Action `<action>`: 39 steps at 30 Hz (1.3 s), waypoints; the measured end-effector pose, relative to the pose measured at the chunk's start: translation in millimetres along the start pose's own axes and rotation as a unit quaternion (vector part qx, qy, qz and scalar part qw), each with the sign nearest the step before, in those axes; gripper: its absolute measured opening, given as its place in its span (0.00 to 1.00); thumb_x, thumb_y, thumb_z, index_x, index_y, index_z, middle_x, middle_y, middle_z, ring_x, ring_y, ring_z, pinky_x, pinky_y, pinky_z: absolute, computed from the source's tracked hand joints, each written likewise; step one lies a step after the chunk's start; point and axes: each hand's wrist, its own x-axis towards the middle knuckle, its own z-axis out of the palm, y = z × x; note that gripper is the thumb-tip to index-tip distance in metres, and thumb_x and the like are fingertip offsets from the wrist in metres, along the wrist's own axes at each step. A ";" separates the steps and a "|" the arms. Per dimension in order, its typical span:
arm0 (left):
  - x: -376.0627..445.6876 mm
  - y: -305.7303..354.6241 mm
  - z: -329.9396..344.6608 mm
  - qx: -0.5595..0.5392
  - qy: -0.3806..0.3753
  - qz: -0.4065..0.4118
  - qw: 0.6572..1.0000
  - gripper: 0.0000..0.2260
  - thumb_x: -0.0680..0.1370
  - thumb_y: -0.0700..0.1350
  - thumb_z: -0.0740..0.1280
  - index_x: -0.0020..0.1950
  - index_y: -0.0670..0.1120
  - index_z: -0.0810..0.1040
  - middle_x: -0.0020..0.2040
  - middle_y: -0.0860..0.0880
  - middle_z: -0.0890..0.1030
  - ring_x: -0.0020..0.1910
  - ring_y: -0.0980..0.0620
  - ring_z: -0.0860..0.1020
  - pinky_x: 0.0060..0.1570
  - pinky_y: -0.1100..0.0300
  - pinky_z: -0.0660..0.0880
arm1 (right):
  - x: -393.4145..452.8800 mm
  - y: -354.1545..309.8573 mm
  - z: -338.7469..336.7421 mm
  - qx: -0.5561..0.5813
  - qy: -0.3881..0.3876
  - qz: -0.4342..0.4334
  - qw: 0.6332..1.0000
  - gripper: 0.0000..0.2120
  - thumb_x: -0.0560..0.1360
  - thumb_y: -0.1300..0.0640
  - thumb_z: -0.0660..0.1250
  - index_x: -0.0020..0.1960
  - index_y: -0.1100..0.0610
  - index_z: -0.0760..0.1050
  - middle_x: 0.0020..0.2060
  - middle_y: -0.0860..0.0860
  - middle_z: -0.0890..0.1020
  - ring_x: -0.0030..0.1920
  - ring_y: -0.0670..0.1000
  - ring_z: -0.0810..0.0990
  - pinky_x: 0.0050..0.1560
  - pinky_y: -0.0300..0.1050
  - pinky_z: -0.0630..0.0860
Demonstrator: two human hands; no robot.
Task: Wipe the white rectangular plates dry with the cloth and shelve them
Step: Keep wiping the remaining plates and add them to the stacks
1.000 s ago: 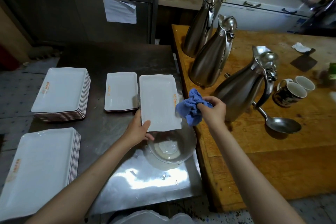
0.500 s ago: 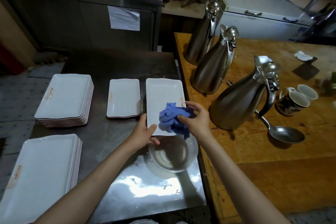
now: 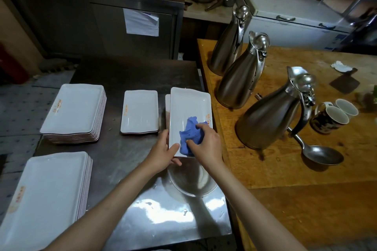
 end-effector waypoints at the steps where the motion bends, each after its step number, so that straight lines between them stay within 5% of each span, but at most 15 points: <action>1: -0.8 0.9 -0.6 -0.009 0.004 0.000 1.000 0.16 0.80 0.37 0.60 0.65 0.50 0.65 0.62 0.44 0.76 0.41 0.44 0.82 0.34 0.53 0.79 | 1.1 1.7 -0.8 -0.006 -0.019 -0.020 1.000 0.23 0.69 0.58 0.72 0.63 0.56 0.73 0.57 0.52 0.79 0.58 0.52 0.75 0.55 0.37 0.68; 11: -3.9 -3.3 -7.2 -0.052 0.030 -0.001 0.998 0.17 0.81 0.36 0.59 0.66 0.52 0.67 0.66 0.45 0.73 0.53 0.44 0.81 0.41 0.52 0.81 | 2.4 17.7 -14.9 -0.079 -0.138 -0.187 0.969 0.09 0.69 0.67 0.68 0.48 0.61 0.80 0.44 0.55 0.77 0.44 0.54 0.74 0.43 0.44 0.71; 15: -8.3 0.6 -4.7 -0.073 0.011 -0.008 0.997 0.16 0.81 0.35 0.58 0.65 0.51 0.66 0.63 0.46 0.75 0.54 0.46 0.80 0.40 0.57 0.81 | 3.2 24.2 -20.0 -0.108 -0.081 -0.206 0.969 0.09 0.67 0.67 0.72 0.46 0.62 0.81 0.46 0.57 0.73 0.44 0.55 0.73 0.37 0.46 0.74; 24: -15.5 5.6 -5.5 -0.077 -0.020 -0.010 0.997 0.16 0.81 0.35 0.58 0.65 0.51 0.66 0.59 0.48 0.77 0.50 0.50 0.81 0.39 0.59 0.81 | 28.6 17.9 -29.8 -0.113 -0.001 -0.127 0.985 0.23 0.71 0.61 0.72 0.64 0.54 0.73 0.55 0.54 0.71 0.55 0.52 0.69 0.45 0.33 0.67; 29: -18.4 8.3 -5.2 -0.078 -0.026 -0.003 0.997 0.16 0.81 0.34 0.58 0.66 0.49 0.67 0.58 0.48 0.78 0.47 0.50 0.82 0.37 0.60 0.80 | 51.5 7.0 -34.2 -0.090 0.101 -0.050 0.990 0.16 0.69 0.56 0.74 0.50 0.55 0.70 0.46 0.52 0.76 0.43 0.50 0.75 0.37 0.41 0.74; 33: -16.6 12.2 -4.8 -0.078 -0.024 -0.007 0.997 0.15 0.81 0.35 0.59 0.65 0.50 0.67 0.58 0.48 0.78 0.47 0.49 0.82 0.37 0.60 0.80 | 54.5 -0.1 -30.9 -0.100 0.103 -0.072 0.987 0.11 0.73 0.59 0.70 0.55 0.58 0.76 0.50 0.55 0.80 0.50 0.53 0.77 0.47 0.44 0.75; 39: -11.2 13.2 -14.6 -0.065 -0.015 -0.022 0.998 0.15 0.81 0.37 0.59 0.66 0.49 0.67 0.61 0.45 0.77 0.47 0.47 0.82 0.39 0.57 0.81 | 46.2 3.3 -30.4 -0.128 0.035 -0.152 0.979 0.18 0.76 0.52 0.62 0.60 0.60 0.77 0.65 0.58 0.70 0.66 0.56 0.65 0.62 0.42 0.60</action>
